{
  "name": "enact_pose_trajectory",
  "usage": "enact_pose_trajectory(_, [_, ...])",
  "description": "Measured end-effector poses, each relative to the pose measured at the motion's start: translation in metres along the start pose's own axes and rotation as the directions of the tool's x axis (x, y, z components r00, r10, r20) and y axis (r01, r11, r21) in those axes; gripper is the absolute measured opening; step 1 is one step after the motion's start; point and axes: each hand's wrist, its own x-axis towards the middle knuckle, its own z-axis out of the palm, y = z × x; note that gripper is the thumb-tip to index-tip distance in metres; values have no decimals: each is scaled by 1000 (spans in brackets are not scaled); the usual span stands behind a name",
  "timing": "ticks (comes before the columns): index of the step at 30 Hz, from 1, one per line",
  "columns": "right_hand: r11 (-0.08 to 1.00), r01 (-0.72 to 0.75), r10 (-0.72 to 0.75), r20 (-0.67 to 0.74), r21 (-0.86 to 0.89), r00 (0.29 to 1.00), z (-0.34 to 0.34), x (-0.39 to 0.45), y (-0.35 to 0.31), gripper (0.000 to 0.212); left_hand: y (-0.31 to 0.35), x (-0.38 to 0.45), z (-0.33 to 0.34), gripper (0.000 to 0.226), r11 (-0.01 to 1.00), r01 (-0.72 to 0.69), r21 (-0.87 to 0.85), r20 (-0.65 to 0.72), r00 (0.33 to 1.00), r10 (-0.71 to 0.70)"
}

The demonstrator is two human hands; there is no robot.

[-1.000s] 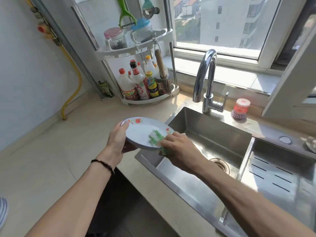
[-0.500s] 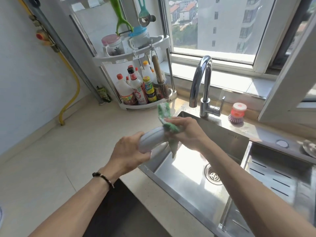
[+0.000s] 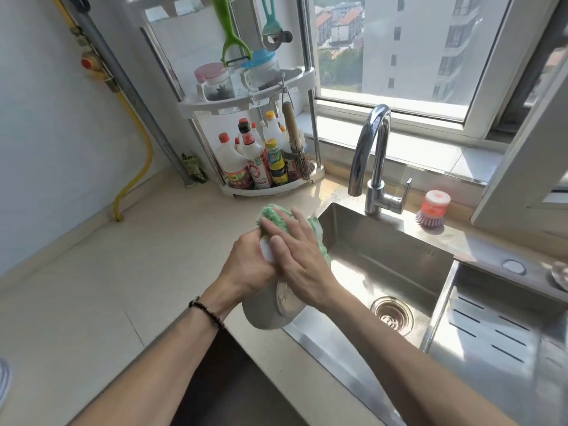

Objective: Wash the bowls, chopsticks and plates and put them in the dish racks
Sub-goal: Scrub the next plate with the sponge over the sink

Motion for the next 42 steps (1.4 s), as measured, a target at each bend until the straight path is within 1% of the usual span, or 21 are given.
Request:
enact_pose_trajectory(2, [998, 20, -22, 40, 59, 999, -3, 1, 10, 51, -1, -2, -4, 40, 1000, -5, 22, 6, 1000, 5])
enact_pose_trajectory(5, [950, -208, 216, -7, 231, 976, -14, 19, 17, 57, -2, -6, -5, 47, 997, -23, 80, 28, 999, 21])
enact_pose_trajectory(6, [956, -203, 215, -34, 211, 976, -11, 19, 12, 57, -2, -6, -5, 46, 998, -18, 64, 13, 1000, 17])
enact_pose_trajectory(8, [995, -65, 70, -57, 80, 996, 4, 13, -2, 53, -1, -3, -6, 41, 999, -11, 33, -50, 999, 13])
enact_pose_trajectory(10, [996, -6, 9, -33, 88, 999, 7, 9, 0, 48, -1, -4, -8, 40, 998, -14, 58, -67, 998, 18])
enact_pose_trajectory(12, [967, -125, 139, -45, 222, 989, -5, 20, 10, 53, 1, -9, -9, 40, 993, -25, 112, -42, 999, 30])
enact_pose_trajectory(14, [928, -250, 274, -51, 277, 960, -11, 27, 12, 60, 1, -11, -9, 40, 989, -40, 140, -25, 999, 44])
enact_pose_trajectory(19, [961, -136, 142, -4, 241, 990, 6, 10, 0, 58, 0, -8, -10, 39, 992, -15, 124, -55, 998, 22])
enact_pose_trajectory(20, [955, -147, 159, -25, 258, 987, 2, 13, 8, 56, 1, -10, -11, 41, 993, -35, 117, -38, 999, 39])
enact_pose_trajectory(22, [873, -277, 322, -47, 402, 946, -10, 24, 18, 54, 0, -14, -11, 46, 995, -71, 75, -23, 997, 73])
enact_pose_trajectory(23, [861, -283, 347, -81, 423, 934, -9, 24, 21, 53, 0, -15, -10, 47, 996, -70, 51, -28, 997, 71])
enact_pose_trajectory(26, [946, -184, 223, -123, 268, 967, 0, 16, 13, 49, 6, -12, -8, 48, 993, -64, 96, -33, 997, 67])
enact_pose_trajectory(27, [938, -177, 221, -121, 299, 968, 2, 13, 17, 45, 9, -10, -9, 47, 987, -79, 138, -17, 996, 82])
enact_pose_trajectory(28, [911, -196, 254, -119, 364, 960, 0, 12, 18, 38, 13, -10, -10, 46, 983, -102, 151, 0, 995, 103])
enact_pose_trajectory(30, [726, -315, 470, -107, 611, 876, -9, 17, 24, 34, 18, -14, -12, 48, 987, -141, 82, 11, 990, 141])
enact_pose_trajectory(31, [632, -359, 576, -106, 687, 810, -15, 18, 27, 42, 20, -17, -12, 50, 988, -152, 35, 8, 988, 151])
enact_pose_trajectory(33, [588, -409, 640, -92, 698, 763, -23, 19, 30, 57, 20, -22, -14, 55, 987, -157, -21, 27, 987, 158])
enact_pose_trajectory(35, [677, -426, 597, -109, 600, 795, -30, 19, 36, 51, 16, -23, -16, 68, 994, -95, -50, 146, 984, 101])
enact_pose_trajectory(38, [849, -352, 413, -80, 394, 907, -44, 25, 35, 47, 22, -11, -17, 73, 999, 9, 43, 300, 954, -21])
enact_pose_trajectory(40, [917, -265, 284, -22, 298, 959, -46, 32, 29, 45, 30, -3, -11, 61, 996, 9, 90, 312, 949, -37])
enact_pose_trajectory(42, [937, -195, 219, -50, 290, 974, -42, 33, 19, 44, 32, 3, -5, 46, 994, -6, 105, 267, 963, -22])
